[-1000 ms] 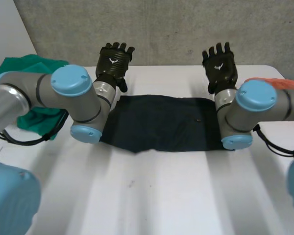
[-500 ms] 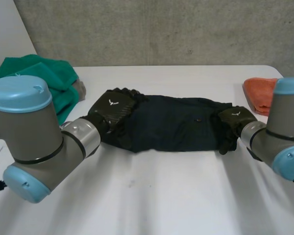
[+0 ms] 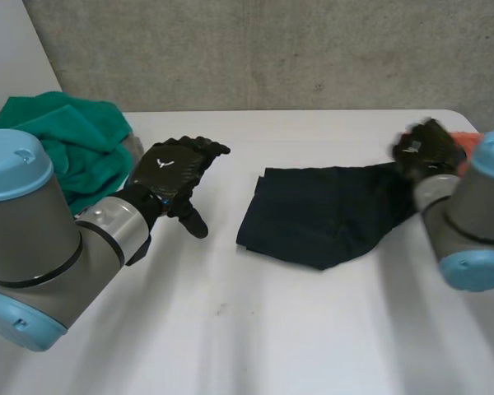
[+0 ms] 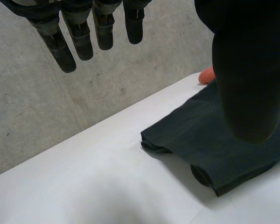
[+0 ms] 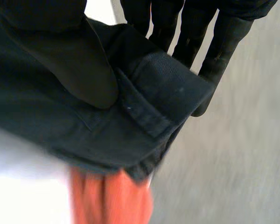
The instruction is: Fold the laundry.
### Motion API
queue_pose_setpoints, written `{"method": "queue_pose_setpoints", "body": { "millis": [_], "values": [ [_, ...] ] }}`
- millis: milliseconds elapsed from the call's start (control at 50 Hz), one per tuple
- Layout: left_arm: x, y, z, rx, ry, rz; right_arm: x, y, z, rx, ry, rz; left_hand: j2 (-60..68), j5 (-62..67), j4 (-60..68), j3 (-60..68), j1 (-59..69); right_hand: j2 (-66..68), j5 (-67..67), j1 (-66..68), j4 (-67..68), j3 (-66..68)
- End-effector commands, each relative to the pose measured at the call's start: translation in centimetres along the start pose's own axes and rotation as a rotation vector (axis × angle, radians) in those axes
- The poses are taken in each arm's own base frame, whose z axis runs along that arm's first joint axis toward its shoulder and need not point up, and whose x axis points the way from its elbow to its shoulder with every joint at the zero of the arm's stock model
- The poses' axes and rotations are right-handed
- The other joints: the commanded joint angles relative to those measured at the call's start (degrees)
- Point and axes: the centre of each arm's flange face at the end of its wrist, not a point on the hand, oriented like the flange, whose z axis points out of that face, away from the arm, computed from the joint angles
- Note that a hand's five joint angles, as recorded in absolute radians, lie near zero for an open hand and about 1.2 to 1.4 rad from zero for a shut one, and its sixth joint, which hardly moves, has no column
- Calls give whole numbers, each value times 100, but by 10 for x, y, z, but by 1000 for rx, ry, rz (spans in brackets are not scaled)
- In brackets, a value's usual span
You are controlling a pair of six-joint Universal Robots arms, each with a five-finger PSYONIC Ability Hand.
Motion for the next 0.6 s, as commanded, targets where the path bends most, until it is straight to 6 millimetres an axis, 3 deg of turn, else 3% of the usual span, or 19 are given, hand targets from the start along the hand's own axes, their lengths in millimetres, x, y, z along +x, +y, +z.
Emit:
{"method": "queue_pose_setpoints", "body": {
  "millis": [20,60,100,120,220,280,300,360,420,480,600],
  "values": [
    [3,-1,1,15,4,-7,-88,-102,-53,624,-275,-27,-185,-282,-155,-209,-77,1570,1498,2595,1177,1398],
    [2,-1,2,17,4,-7,-106,-105,-60,639,-333,-25,-185,-282,-155,-209,-77,1570,1498,2595,1177,1398],
    [2,-1,2,20,4,-7,-114,-105,-61,581,-361,-18,-185,-282,-155,-209,-77,-4227,-4299,-3202,-4620,-4399],
    [1,-2,3,23,1,-8,-113,-105,-61,556,-365,-14,-185,-282,-155,-209,-77,-5430,-5502,-4405,-5823,-5602],
    [-4,-10,11,65,-14,-2,-91,-107,-60,432,-390,175,-185,-282,-155,-209,-77,-5430,-5502,-4405,-5823,-5602],
    [-5,-18,20,105,-15,6,-52,-113,-56,405,-361,461,-185,-282,-155,-209,-77,-5430,-5502,-4405,-5823,-5602],
    [-4,-21,23,115,-13,8,-25,-114,-52,400,-330,609,-185,-282,-155,-209,-77,-5430,-5502,-4405,-5823,-5602],
    [-2,-30,35,152,-4,14,2,-95,-39,333,-310,890,-185,-282,-155,-209,-77,-5430,-5502,-4405,-5823,-5602],
    [8,-35,49,171,25,10,13,-81,-28,272,-293,1007,-185,-282,-155,-209,-77,-5430,-5502,-4405,-5823,-5602],
    [21,-36,63,174,64,3,13,-66,-19,201,-294,1008,-185,-282,-155,-209,-77,-5430,-5502,-4405,-5823,-5602],
    [51,-27,83,132,143,12,1,-43,2,18,-370,1011,-185,-282,-155,-209,-77,-5430,-5502,-4405,-5823,-5602]
  ]
}}
